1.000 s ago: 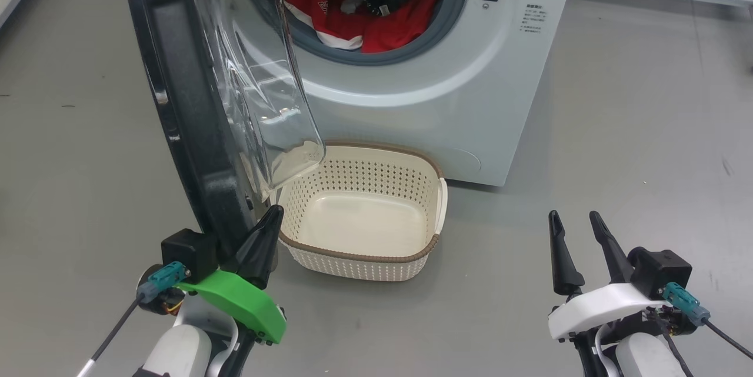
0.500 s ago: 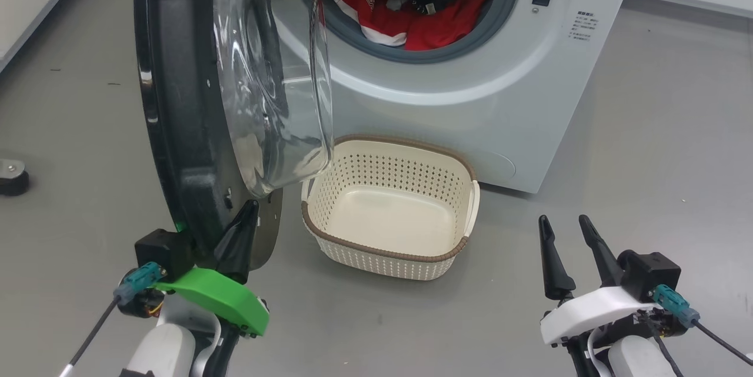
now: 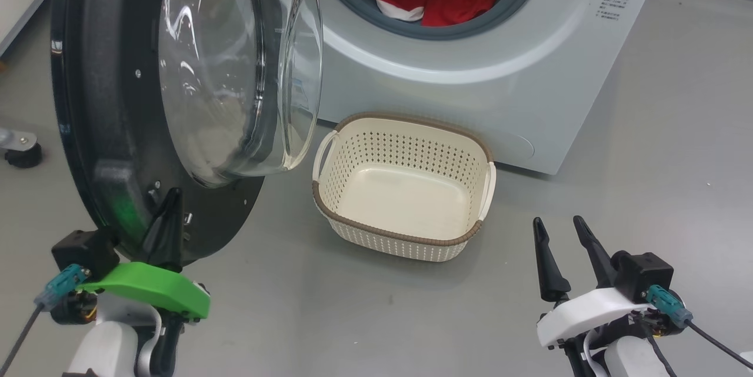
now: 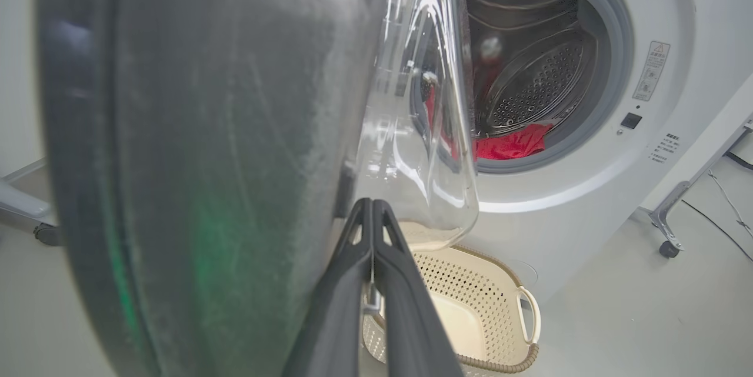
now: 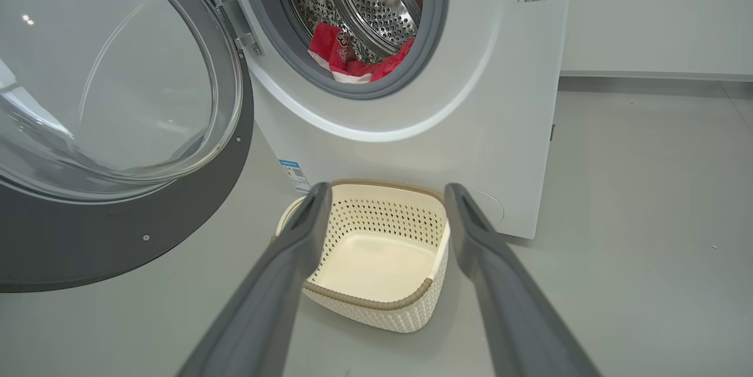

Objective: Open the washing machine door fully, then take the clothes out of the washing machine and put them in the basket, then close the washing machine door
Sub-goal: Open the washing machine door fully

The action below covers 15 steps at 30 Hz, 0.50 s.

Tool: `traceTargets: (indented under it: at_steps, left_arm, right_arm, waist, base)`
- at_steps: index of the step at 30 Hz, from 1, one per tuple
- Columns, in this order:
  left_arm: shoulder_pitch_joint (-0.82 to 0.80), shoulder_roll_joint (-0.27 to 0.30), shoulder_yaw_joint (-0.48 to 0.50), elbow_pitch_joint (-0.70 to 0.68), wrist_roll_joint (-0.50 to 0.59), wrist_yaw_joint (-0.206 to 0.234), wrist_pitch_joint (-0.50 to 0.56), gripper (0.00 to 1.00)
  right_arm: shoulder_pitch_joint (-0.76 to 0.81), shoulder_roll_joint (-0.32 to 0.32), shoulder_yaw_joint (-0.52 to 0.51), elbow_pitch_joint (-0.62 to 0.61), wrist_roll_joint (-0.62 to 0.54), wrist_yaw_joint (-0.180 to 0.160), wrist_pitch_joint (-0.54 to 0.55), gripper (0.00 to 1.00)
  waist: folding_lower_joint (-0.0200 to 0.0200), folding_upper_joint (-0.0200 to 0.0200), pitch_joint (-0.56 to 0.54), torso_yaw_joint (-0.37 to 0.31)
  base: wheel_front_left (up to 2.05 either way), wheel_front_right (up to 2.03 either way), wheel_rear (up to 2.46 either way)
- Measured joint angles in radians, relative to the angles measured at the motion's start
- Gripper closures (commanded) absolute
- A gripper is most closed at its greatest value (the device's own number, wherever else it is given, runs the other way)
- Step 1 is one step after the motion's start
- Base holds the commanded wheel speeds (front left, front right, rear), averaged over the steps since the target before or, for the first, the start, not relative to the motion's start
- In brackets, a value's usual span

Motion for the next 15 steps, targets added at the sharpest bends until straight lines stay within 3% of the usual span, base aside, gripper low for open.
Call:
traceTargets:
  at_steps: [9,15]
  left_arm:
    - [-0.020,0.023,0.090,0.009,-0.056,0.021,-0.019,1.00]
    - [-0.069,0.082,0.198,0.028,-0.113,0.037,-0.033,1.00]
  right_arm:
    - [-0.011,-0.001,0.012,0.001,-0.018,0.000,0.000,0.00]
    - [-0.049,-0.013,0.021,0.002,-0.038,0.000,0.000,0.00]
  waist:
    - [0.0000,0.0000,0.052,0.010]
    - [0.0000,0.0000,0.125,0.002]
  base:
    - [0.00,0.00,0.00]
    - [0.00,0.00,0.00]
